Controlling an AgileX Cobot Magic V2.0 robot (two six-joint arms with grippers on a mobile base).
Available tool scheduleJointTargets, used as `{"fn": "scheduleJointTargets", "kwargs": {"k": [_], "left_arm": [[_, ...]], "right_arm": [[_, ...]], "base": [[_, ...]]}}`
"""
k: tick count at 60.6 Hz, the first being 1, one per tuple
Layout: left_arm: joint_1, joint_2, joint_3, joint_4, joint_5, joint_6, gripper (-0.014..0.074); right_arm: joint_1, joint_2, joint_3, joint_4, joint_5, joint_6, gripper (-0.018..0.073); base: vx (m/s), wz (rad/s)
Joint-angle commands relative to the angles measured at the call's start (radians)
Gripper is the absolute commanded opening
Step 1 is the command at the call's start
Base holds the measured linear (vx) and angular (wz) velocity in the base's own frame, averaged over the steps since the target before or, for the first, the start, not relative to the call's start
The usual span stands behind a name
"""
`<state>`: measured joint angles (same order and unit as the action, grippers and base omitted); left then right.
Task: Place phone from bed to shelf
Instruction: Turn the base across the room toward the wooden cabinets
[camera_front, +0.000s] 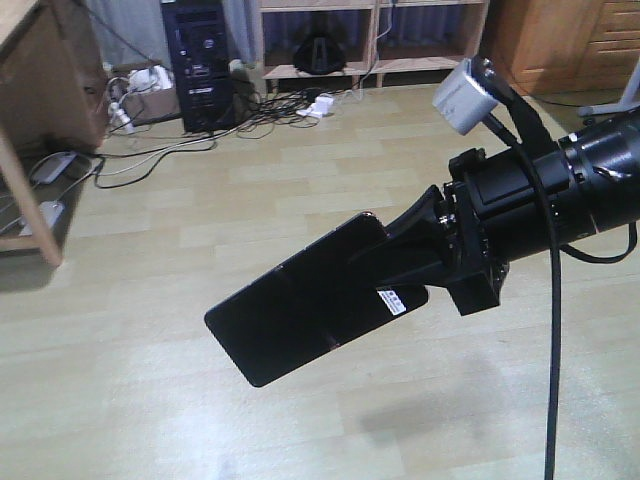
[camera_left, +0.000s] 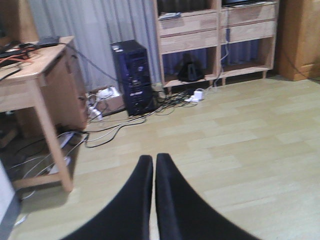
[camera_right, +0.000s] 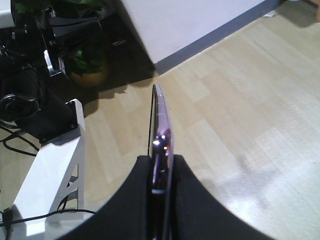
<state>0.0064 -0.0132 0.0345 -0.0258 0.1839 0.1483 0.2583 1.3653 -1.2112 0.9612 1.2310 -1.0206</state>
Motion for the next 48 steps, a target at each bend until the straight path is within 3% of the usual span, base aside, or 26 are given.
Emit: {"fn": "scheduleJointTargets", "kwargs": {"k": [1,48], "left_arm": [[-0.006,-0.013,-0.022,-0.009,-0.072,-0.006,0.0001],[-0.006,-0.013,-0.022,-0.009,-0.072,-0.006,0.0001]], "right_arm": [[0.001,-0.036,-0.027,0.077,0.055,-0.004,-0.0002],[0.001,-0.036,-0.027,0.077,0.055,-0.004,-0.0002]], "base": [[0.34,-0.28],[0.34,-0.28]]}}
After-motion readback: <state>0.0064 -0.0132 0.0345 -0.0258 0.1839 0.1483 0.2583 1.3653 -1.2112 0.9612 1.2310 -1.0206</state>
